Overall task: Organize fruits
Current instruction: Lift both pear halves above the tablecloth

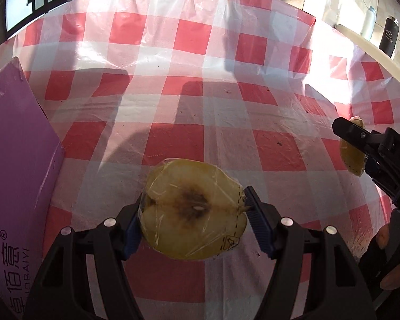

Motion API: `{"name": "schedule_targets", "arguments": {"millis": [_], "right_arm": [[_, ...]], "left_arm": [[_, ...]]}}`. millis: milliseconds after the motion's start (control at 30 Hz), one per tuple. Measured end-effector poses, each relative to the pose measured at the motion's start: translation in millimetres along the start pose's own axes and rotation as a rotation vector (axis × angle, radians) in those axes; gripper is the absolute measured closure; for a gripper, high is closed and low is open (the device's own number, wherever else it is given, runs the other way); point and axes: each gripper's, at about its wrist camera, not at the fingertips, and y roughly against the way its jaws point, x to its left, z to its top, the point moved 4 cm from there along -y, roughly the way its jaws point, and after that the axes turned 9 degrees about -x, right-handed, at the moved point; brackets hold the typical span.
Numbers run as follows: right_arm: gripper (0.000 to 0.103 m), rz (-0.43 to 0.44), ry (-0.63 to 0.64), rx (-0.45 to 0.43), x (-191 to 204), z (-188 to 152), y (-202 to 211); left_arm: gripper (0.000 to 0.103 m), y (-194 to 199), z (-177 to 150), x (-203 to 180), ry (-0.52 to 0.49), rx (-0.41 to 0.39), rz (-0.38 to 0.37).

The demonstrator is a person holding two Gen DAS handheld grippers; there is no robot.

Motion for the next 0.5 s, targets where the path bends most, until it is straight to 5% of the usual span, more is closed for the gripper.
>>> {"name": "schedule_targets", "arguments": {"millis": [500], "right_arm": [[0.041,-0.053,0.006,0.043,-1.1,-2.5,-8.7]], "left_arm": [[0.034,3.4,0.5,0.7,0.027,-0.008,-0.012]]}}
